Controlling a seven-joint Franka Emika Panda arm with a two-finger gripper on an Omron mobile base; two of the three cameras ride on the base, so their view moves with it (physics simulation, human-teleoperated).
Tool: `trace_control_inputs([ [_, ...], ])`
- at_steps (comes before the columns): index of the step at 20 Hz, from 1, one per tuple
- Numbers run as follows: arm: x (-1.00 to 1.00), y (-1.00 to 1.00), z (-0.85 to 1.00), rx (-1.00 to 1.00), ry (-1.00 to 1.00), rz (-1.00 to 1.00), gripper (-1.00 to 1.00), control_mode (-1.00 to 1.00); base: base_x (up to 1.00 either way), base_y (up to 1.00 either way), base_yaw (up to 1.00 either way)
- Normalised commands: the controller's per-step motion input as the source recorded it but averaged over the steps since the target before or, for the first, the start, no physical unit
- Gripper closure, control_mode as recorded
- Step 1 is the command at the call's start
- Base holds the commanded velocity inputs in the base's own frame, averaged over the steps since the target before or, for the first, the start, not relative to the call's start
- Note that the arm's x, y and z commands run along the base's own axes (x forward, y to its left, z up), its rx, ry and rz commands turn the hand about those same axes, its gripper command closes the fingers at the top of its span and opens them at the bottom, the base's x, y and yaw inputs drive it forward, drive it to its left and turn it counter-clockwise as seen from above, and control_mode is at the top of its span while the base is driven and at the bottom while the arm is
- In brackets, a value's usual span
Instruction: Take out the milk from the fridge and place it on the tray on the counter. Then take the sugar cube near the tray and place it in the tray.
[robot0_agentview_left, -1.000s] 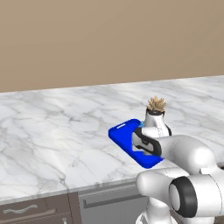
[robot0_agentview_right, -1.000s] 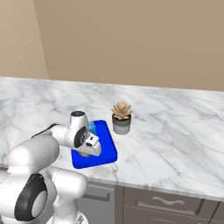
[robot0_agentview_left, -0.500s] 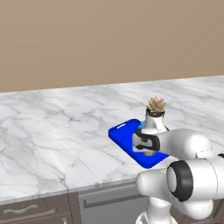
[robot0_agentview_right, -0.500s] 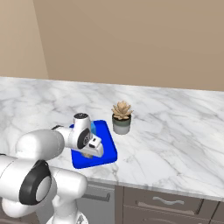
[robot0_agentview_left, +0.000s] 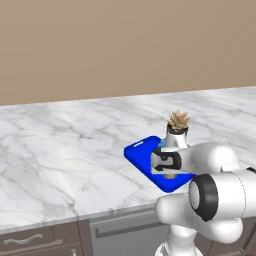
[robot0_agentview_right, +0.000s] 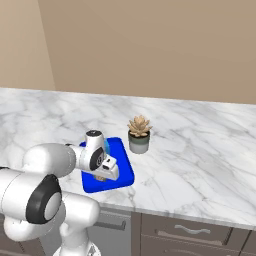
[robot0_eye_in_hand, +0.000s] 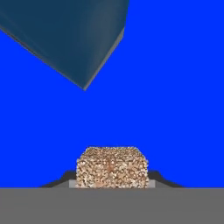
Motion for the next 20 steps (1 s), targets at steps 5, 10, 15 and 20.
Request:
trace_control_inputs([
  [5, -0.12, 0.00, -0.01, 0.03, -0.02, 0.02, -1.00, -1.00, 0.00, 0.00, 0.00],
  [10, -0.37, 0.00, 0.50, 0.03, -0.17, 0.01, -1.00, -1.00, 0.00, 0.00, 0.00],
  [15, -0.45, 0.00, 0.85, 0.04, -0.19, 0.00, -1.00, -1.00, 0.00, 0.00, 0.00],
  [20, -0.59, 0.00, 1.00, 0.03, -0.21, 0.00, -1.00, -1.00, 0.00, 0.00, 0.00],
])
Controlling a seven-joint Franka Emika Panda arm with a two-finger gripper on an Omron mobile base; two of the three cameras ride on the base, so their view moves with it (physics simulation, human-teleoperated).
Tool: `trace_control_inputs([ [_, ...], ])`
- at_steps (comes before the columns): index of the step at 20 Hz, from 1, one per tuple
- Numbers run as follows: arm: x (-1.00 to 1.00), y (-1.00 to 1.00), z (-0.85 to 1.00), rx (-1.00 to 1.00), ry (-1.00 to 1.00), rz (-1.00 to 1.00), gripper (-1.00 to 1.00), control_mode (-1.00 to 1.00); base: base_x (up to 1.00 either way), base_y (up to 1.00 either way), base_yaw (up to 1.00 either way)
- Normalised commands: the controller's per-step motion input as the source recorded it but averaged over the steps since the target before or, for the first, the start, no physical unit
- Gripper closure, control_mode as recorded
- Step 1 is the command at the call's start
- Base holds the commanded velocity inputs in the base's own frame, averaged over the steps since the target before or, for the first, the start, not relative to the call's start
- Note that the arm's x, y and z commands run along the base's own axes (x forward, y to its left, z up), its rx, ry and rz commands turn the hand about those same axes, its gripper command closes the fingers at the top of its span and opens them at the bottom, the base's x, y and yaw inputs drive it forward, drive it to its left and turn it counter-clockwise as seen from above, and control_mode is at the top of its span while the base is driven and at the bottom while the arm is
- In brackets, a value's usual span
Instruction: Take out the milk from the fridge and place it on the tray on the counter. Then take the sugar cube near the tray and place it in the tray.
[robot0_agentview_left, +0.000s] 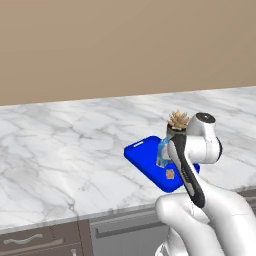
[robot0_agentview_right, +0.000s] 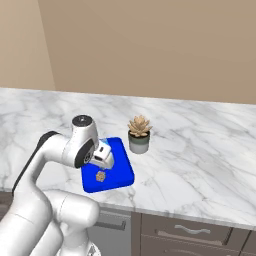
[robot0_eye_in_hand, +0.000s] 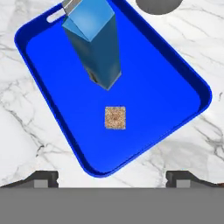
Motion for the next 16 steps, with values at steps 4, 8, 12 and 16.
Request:
trace_control_inputs([
  [4, -0.76, 0.00, 1.00, 0.01, -0.22, 0.01, -1.00, -1.00, 0.00, 0.00, 0.00],
  [8, -0.83, 0.00, 1.00, 0.00, -0.20, 0.00, -1.00, -1.00, 0.00, 0.00, 0.00],
  [12, -0.95, 0.00, 1.00, 0.01, -0.18, 0.00, -1.00, -1.00, 0.00, 0.00, 0.00],
  [16, -0.91, 0.00, 1.00, 0.00, -0.14, 0.00, -1.00, -1.00, 0.00, 0.00, 0.00],
])
